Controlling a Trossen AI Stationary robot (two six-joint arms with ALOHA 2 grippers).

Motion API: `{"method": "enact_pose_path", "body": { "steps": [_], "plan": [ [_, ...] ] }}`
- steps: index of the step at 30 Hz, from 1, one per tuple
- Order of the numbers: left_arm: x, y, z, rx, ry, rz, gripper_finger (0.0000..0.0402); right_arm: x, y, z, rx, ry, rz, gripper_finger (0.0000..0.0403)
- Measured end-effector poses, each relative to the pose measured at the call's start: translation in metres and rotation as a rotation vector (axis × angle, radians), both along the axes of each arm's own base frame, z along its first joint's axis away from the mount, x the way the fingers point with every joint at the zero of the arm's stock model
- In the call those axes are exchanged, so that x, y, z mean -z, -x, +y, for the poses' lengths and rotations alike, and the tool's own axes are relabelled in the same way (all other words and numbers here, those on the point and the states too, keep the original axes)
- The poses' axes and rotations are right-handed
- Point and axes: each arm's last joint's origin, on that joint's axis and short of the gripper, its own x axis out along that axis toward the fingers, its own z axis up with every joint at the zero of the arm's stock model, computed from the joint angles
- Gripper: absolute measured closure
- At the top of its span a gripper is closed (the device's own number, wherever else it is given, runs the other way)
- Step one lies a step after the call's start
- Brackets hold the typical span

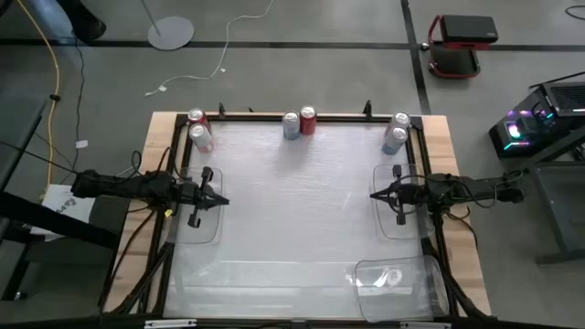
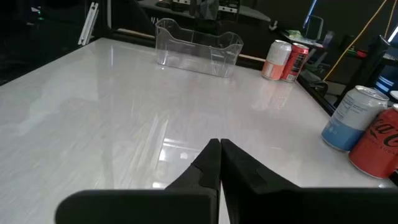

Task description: Sort soda cans

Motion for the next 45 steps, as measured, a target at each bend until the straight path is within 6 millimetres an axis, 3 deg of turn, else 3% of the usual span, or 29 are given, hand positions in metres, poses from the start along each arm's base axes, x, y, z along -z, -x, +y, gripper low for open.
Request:
{"method": "enact_pose_path", "body": {
  "steps": [45],
  "plan": [
    [-0.0028,0.0,0.0,0.001,0.014,-0.028,0.0401,-0.0012,-0.0003,0.0001,0.0,-0.014,-0.013,0.0402]
  ]
}}
